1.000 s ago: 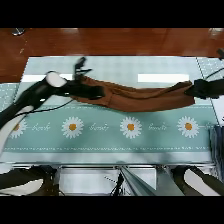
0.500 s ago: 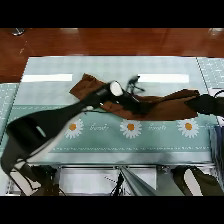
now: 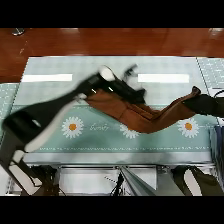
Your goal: Fold the shirts.
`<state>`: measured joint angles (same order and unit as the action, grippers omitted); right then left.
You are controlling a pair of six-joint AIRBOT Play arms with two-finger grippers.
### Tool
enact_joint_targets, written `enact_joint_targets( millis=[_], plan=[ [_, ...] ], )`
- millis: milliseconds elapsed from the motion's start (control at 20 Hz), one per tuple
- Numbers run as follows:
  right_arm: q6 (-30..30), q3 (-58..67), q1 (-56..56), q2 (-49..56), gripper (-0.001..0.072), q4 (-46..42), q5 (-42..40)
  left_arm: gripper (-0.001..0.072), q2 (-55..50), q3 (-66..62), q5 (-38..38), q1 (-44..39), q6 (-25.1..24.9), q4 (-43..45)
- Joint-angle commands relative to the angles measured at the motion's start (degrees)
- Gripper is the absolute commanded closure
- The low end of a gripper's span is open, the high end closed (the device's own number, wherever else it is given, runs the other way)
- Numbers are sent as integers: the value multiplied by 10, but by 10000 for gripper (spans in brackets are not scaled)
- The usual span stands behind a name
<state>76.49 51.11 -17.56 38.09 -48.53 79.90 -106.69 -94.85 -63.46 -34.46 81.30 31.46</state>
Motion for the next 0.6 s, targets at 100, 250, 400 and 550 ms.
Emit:
enact_joint_targets(
  millis=[100, 250, 400, 550],
  plan=[
    [26, 29, 173, 83, 683, 34, -108, 685, 145, -4, -153, 220, -7, 88],
    [33, 120, 294, 215, 683, 34, -179, 685, 268, -3, -170, 312, -26, 106],
    [39, 238, 377, 377, 683, 34, -205, 685, 398, -3, -170, 355, -44, 120],
    [48, 346, 430, 528, 683, 35, -212, 685, 508, 9, -170, 350, -43, 172]
  ],
)
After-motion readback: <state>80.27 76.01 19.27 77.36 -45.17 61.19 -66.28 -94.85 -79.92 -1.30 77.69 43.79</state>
